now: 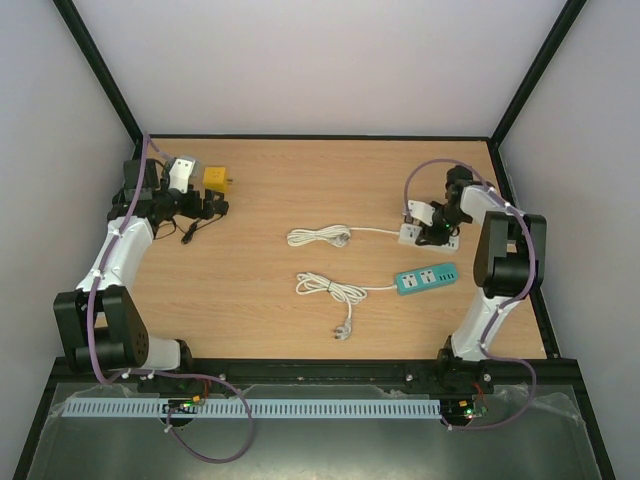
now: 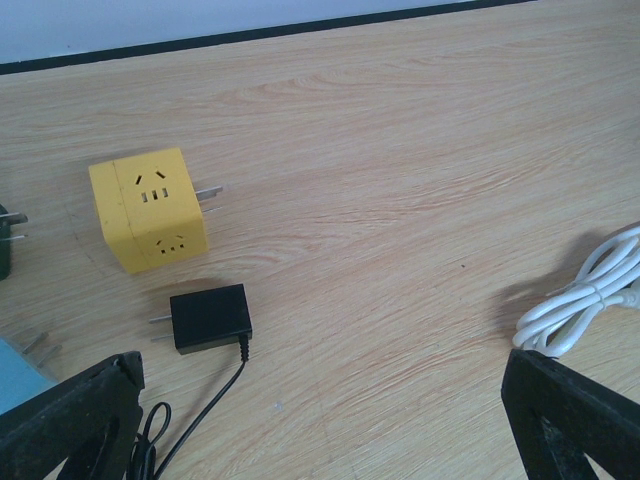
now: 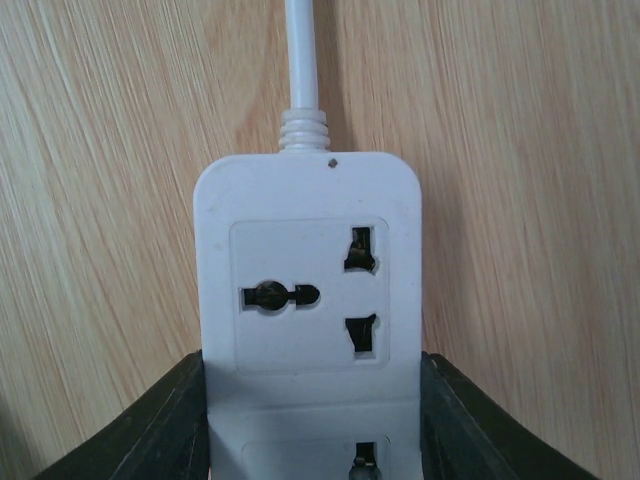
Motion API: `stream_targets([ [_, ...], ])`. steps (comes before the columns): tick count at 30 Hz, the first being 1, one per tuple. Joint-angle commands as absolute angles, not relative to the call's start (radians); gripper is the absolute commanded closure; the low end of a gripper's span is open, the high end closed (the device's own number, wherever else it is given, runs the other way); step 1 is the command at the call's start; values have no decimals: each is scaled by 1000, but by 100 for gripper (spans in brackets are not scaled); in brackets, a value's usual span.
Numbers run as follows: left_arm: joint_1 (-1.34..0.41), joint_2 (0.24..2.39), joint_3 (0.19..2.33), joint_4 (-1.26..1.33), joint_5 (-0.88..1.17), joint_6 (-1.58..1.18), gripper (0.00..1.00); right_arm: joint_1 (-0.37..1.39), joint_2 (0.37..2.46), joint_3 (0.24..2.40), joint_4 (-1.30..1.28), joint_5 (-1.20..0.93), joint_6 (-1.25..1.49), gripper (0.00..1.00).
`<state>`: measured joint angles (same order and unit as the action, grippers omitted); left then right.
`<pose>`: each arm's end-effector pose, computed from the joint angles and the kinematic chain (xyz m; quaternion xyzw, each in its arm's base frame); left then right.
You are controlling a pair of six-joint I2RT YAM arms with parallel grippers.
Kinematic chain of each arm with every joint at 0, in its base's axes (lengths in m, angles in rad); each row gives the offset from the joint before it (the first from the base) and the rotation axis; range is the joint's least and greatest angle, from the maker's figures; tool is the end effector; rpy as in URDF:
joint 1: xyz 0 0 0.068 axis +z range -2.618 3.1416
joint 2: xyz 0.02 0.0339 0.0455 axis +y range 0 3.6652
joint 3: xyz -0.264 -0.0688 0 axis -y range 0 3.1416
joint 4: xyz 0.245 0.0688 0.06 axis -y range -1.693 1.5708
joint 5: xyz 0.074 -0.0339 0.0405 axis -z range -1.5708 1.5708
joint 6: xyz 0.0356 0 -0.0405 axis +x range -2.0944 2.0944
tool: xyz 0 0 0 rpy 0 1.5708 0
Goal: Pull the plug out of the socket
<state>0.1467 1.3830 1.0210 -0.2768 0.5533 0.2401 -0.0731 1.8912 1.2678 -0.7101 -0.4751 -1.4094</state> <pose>0.3043 0.0260 0.2800 0.1627 0.8527 -0.1564 0.4711 0.3621 -0.0102 0.1671 -0.6198 0.7403 0.0947 0.2426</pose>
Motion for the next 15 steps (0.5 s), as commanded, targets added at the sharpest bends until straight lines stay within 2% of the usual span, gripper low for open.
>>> stream_targets([
  [1,152,1383,1039,-281,575,248,0,-131,1897,1220,-773,-340,-1479,60],
  [6,152,1390,1054,-290,579,245,0,-136,1840,1243,-798,-437,-1453,33],
  [10,156,1409,1096,-329,585,261,0,-136,1818,1333,-862,-549,-1390,17],
  [15,172,1449,1198,-391,578,258,0,-136,1773,1419,-901,-658,-1305,5],
])
